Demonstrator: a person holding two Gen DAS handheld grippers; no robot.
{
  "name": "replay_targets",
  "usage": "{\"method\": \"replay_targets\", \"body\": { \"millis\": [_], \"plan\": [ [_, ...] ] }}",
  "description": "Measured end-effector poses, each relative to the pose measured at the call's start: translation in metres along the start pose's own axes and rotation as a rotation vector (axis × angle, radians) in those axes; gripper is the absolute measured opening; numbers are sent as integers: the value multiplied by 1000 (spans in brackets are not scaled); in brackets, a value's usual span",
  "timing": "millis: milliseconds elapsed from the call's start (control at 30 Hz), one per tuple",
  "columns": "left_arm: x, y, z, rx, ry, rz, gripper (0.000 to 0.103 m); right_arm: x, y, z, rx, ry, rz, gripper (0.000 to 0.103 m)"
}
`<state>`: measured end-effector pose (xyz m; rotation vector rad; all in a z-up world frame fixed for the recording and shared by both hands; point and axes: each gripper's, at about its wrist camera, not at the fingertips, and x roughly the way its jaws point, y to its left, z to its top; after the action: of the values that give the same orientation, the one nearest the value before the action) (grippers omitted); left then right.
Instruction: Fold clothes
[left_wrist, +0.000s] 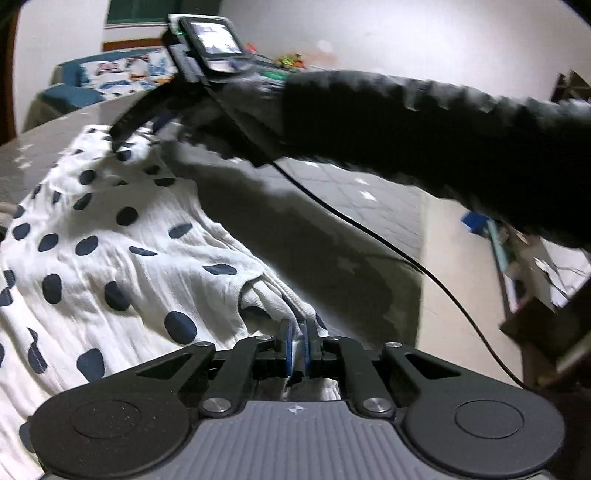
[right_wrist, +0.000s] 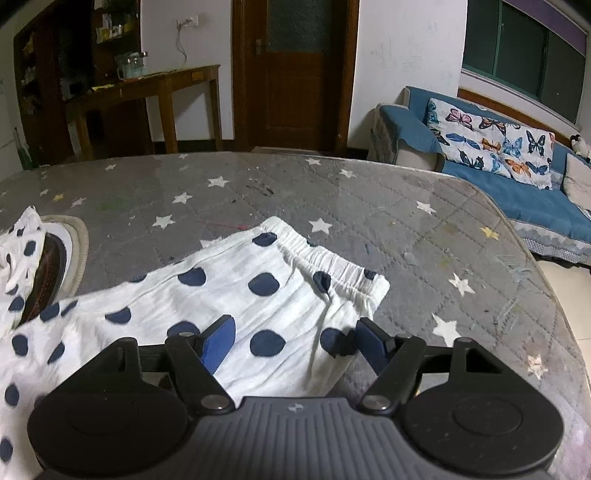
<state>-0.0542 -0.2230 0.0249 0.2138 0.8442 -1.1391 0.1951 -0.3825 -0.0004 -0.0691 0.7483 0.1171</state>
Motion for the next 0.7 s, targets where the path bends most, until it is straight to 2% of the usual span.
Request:
{"method": "replay_targets", "body": {
  "millis": [133, 333, 433, 633, 700],
  "plan": [
    [-2, -6, -8, 30, 22, -76, 6, 10, -6, 6, 9, -13, -18, 73],
    [3, -6, -10, 23, 21, -118, 5, 30, -19, 20, 66, -30, -48, 76],
    [6, -6, -8, 15, 22, -118, 6, 32, -22, 23, 75, -32, -60, 76],
    [-1, -12, -9, 15, 3, -58, 9, 9, -9, 22, 2, -37, -64, 75],
    [-8, -12, -11, 14, -11, -25, 15, -3, -2, 20, -22, -38, -50, 75]
  ]
}}
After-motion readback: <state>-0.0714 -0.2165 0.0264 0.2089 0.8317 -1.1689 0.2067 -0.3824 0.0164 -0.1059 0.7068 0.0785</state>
